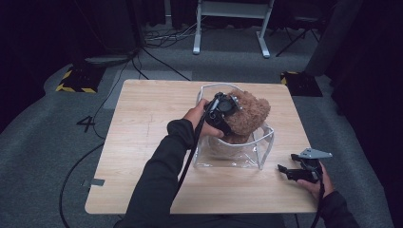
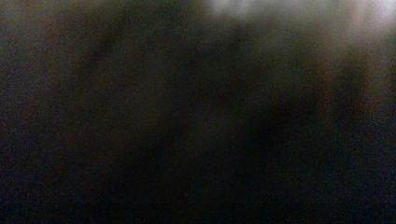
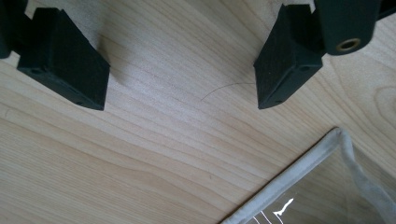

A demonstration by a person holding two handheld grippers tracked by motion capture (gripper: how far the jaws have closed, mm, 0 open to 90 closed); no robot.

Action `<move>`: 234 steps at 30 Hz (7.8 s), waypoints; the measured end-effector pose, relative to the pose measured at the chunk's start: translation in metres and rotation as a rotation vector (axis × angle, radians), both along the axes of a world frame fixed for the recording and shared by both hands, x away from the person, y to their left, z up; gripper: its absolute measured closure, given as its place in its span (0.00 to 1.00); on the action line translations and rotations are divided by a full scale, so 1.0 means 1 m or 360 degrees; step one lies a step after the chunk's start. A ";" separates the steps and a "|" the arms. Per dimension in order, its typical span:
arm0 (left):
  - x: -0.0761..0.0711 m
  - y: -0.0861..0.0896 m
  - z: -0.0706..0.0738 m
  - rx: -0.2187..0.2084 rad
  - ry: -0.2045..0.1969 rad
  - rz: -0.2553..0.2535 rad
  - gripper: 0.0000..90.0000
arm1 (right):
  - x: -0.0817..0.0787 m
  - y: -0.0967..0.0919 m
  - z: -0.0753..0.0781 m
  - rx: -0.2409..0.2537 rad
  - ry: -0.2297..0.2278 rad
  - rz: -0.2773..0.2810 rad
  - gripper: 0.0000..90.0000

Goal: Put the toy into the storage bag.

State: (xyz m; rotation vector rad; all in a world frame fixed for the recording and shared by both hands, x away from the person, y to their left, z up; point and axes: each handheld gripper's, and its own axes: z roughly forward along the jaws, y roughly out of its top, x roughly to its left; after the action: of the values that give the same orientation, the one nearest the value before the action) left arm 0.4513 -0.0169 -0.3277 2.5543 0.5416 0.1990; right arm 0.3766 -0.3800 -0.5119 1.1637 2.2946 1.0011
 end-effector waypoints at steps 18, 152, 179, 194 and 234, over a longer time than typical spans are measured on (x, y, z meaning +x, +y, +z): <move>-0.009 0.027 0.014 -0.0169 -0.0111 0.0083 0.25 | 0.000 0.000 0.000 0.0000 0.0000 0.0000 0.20; -0.058 0.150 -0.085 -0.0022 -0.0365 0.0521 0.19 | 0.000 0.000 0.000 0.0000 0.0000 -0.0001 0.20; -0.073 0.174 -0.116 0.0084 -0.0326 0.0612 0.19 | 0.000 0.000 0.000 0.0000 0.0000 -0.0004 0.20; -0.084 0.190 -0.131 0.0025 -0.0315 0.0689 0.19 | 0.000 0.000 0.000 0.0001 0.0001 -0.0003 0.20; -0.108 0.247 -0.181 -0.0197 -0.0217 0.0943 0.18 | 0.001 0.001 0.000 0.0003 0.0003 -0.0007 0.20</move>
State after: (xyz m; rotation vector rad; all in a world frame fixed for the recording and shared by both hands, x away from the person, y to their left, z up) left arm 0.3437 0.2297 -0.5084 2.1772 1.2022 0.5223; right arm 0.3780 -0.3794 -0.5119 1.1709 2.2920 1.0011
